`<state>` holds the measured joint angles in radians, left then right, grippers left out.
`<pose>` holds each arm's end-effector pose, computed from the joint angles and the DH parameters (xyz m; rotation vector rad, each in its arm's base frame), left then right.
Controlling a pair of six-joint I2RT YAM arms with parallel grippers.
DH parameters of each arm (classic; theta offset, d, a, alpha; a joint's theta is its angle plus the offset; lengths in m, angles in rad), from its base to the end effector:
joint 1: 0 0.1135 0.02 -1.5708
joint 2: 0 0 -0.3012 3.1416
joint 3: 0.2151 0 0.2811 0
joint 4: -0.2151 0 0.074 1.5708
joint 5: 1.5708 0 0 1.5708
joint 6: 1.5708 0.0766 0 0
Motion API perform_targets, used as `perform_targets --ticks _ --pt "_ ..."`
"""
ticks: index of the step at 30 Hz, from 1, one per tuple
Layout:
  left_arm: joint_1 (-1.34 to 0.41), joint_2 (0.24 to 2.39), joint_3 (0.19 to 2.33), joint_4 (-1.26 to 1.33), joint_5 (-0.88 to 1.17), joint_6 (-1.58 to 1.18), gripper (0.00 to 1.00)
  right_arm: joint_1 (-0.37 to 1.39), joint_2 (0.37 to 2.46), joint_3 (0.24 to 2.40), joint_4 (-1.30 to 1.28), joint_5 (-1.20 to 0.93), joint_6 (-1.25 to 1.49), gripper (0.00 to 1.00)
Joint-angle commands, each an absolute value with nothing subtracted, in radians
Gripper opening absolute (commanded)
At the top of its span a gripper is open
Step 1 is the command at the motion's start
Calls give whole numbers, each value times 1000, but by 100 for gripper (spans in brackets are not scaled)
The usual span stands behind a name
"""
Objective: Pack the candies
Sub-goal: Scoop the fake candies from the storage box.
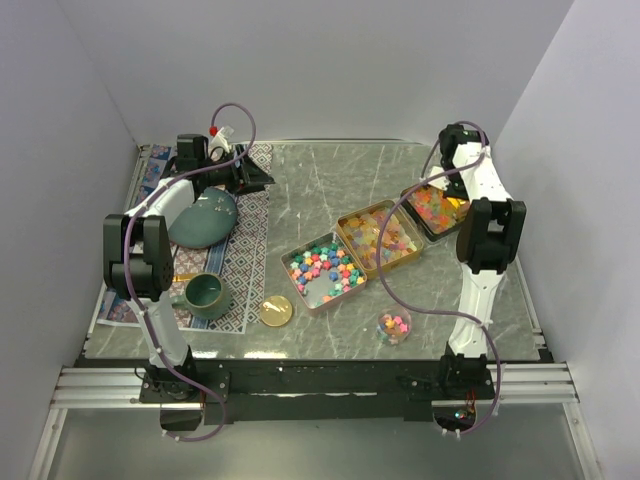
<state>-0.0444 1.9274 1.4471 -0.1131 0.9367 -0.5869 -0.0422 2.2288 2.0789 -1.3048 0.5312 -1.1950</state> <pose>0.4922 -0.0836 0.2553 -0.0186 2.1936 -1.3684 0.4988 -0.0599 0.2310 1.5086 -2.4032 0.7244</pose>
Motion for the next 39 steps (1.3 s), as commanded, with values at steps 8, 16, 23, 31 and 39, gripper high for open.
perform_targets --ticks 8,16,23,31,39 --pt "-43 1873 1420 -81 939 -560 65 -58 2238 2217 -1437 413 -1387 0" --pt "-58 1907 1471 -84 937 -560 65 -67 2223 2102 -1404 425 -1355 0" --pt "-61 1910 1463 -94 933 -552 65 -89 2223 2050 -1344 451 -1382 0" --pt "-64 1902 1450 -136 919 -509 65 -45 2276 2045 -1328 387 -1361 0" --pt "-71 1902 1433 -129 911 -508 65 -15 2281 2002 -1290 385 -1302 0"
